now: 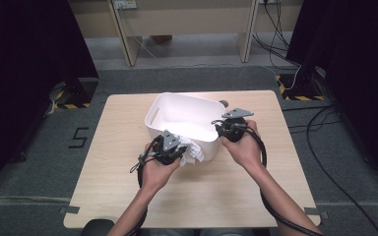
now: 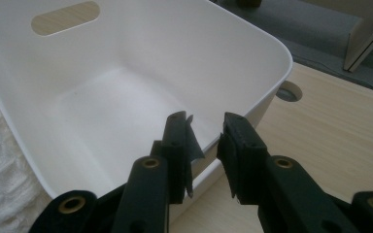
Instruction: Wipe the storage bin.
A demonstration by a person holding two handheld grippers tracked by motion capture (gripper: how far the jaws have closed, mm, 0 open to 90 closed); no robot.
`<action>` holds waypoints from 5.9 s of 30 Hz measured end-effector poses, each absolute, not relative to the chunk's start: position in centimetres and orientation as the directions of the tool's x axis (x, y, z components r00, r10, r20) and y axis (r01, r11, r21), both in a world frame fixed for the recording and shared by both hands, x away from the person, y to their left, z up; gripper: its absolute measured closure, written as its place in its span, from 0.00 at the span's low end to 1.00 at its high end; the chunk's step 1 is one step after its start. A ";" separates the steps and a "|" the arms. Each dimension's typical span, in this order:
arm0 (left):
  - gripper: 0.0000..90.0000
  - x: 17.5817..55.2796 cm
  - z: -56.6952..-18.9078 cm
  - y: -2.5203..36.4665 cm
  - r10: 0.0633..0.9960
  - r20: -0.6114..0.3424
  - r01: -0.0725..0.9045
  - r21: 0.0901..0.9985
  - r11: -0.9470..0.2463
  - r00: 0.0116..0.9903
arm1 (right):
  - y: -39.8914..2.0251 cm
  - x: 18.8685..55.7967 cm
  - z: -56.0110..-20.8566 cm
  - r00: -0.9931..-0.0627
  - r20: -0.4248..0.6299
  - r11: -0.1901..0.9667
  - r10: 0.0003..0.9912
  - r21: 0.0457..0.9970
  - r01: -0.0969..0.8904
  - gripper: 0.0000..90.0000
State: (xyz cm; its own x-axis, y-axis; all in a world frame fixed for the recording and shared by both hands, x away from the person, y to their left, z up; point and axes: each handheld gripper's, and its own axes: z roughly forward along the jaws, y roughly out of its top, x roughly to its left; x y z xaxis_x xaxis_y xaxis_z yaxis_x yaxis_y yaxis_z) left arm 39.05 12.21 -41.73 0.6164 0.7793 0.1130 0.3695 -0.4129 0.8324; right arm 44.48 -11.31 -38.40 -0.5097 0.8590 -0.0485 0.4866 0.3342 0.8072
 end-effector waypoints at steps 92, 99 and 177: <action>0.85 39.9 -46.7 10.3 0.754 0.092 0.435 0.769 -0.468 0.650 | -11.2 44.5 -38.5 -0.512 -0.062 0.340 0.857 0.815 0.469 0.81; 0.85 39.9 -46.8 10.2 0.756 0.095 0.435 0.768 -0.469 0.648 | -11.2 44.5 -38.5 -0.511 -0.064 0.340 0.857 0.816 0.468 0.81; 0.85 38.8 -42.2 8.4 0.725 0.122 0.336 0.826 -0.452 0.677 | -11.2 44.5 -38.6 -0.509 -0.070 0.340 0.858 0.819 0.461 0.81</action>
State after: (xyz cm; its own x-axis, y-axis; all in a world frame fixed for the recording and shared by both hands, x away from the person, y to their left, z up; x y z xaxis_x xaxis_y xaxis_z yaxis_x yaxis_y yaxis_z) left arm 38.79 8.44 -42.23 0.6775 0.7254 0.1217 0.3361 -0.4524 0.8260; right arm 44.48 -11.16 -38.57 -0.5087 0.8581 -0.0702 0.4612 0.3404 0.8194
